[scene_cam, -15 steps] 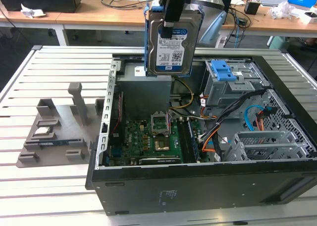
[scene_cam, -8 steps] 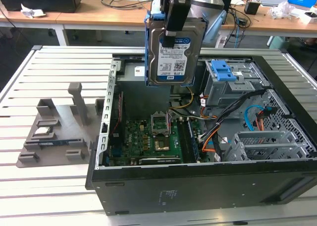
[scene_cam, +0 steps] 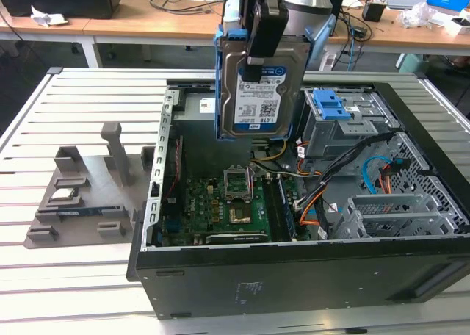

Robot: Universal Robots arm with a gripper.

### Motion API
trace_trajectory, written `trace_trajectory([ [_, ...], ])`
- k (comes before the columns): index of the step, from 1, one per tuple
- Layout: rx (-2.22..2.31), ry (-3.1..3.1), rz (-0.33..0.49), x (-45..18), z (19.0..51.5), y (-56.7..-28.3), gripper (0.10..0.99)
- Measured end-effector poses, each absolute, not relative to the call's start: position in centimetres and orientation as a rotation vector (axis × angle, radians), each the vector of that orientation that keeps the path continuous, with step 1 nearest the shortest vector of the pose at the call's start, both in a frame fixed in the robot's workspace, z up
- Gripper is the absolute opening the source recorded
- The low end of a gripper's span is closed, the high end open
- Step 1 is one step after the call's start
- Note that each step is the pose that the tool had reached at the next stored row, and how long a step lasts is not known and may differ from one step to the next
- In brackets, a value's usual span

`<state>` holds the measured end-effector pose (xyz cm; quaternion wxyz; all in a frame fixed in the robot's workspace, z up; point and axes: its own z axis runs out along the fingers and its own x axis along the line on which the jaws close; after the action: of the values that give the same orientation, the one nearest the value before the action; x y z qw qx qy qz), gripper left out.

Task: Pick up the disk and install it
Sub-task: 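Pick up the disk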

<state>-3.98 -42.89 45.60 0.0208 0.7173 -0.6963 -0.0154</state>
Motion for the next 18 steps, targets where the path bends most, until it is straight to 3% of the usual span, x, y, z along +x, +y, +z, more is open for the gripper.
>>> trace_trajectory([
  [18,2.224,-2.159,-0.048,-4.0,45.6,-48.0,0.365],
])
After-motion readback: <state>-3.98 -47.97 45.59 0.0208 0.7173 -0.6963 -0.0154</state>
